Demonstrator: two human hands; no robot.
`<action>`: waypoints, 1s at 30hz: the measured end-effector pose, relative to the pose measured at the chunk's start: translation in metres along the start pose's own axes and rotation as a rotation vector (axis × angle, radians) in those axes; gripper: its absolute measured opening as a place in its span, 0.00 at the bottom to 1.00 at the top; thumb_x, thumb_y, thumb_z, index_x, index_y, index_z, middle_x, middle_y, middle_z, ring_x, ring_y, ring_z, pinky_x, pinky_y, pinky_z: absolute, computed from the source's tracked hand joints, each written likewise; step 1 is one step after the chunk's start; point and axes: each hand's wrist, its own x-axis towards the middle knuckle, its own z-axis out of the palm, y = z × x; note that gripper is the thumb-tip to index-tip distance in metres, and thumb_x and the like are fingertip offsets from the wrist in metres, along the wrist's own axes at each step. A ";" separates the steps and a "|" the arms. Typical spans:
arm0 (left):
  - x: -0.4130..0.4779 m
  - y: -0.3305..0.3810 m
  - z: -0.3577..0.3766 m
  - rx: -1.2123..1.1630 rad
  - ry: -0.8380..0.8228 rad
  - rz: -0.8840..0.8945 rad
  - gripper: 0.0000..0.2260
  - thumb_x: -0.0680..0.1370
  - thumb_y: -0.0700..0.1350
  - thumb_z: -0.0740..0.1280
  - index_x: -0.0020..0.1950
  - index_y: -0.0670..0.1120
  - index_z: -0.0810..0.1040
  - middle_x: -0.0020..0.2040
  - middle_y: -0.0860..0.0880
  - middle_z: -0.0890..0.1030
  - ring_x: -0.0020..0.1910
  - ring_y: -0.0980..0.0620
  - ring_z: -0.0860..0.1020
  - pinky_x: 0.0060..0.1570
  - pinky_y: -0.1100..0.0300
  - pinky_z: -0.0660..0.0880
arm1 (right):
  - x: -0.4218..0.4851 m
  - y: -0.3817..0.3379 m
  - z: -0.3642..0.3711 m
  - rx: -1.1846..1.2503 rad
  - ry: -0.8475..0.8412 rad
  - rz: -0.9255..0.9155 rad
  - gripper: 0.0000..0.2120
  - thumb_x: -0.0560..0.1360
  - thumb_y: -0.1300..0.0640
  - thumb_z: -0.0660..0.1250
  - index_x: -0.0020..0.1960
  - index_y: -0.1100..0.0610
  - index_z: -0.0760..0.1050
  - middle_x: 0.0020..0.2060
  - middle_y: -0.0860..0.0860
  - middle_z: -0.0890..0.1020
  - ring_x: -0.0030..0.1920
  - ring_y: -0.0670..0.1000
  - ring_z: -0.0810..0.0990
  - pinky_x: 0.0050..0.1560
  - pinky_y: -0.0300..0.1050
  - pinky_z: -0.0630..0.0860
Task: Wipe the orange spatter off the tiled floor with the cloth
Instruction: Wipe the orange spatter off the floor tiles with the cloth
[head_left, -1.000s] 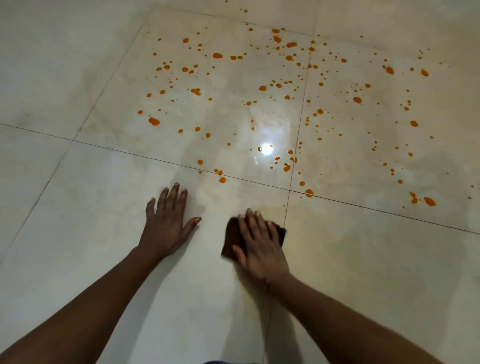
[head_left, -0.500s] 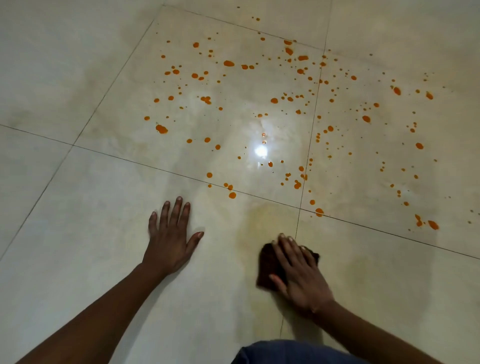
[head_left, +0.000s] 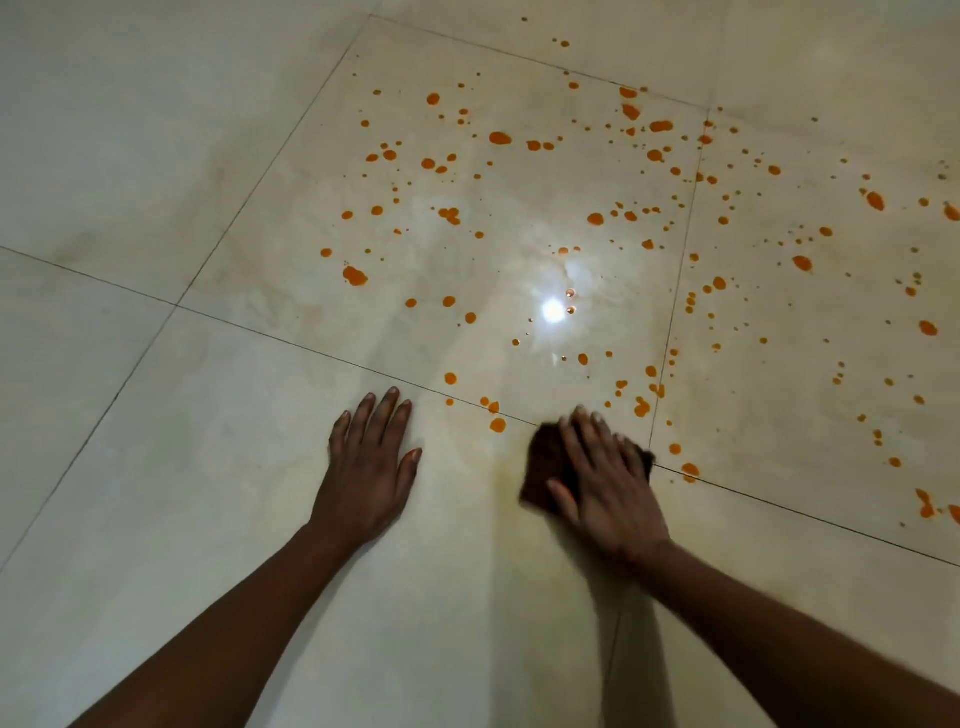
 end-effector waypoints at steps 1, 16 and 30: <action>-0.001 0.001 0.001 -0.001 0.015 0.004 0.25 0.81 0.53 0.50 0.75 0.44 0.64 0.77 0.45 0.61 0.75 0.43 0.59 0.73 0.44 0.56 | 0.033 -0.008 -0.004 0.031 0.033 0.082 0.36 0.78 0.36 0.43 0.80 0.53 0.44 0.79 0.53 0.46 0.79 0.53 0.45 0.75 0.48 0.39; 0.004 -0.006 0.003 -0.070 0.010 0.024 0.23 0.80 0.44 0.53 0.73 0.36 0.66 0.74 0.40 0.67 0.73 0.41 0.64 0.70 0.47 0.57 | 0.121 -0.090 -0.004 0.085 0.016 -0.093 0.38 0.75 0.37 0.43 0.80 0.54 0.48 0.79 0.55 0.49 0.79 0.55 0.46 0.76 0.54 0.45; 0.007 -0.018 -0.022 -0.160 -0.203 0.090 0.34 0.75 0.55 0.39 0.77 0.39 0.52 0.79 0.42 0.50 0.78 0.44 0.49 0.75 0.57 0.45 | 0.033 -0.103 0.015 0.051 -0.055 -0.494 0.34 0.77 0.41 0.55 0.78 0.56 0.56 0.77 0.57 0.59 0.77 0.57 0.56 0.74 0.54 0.48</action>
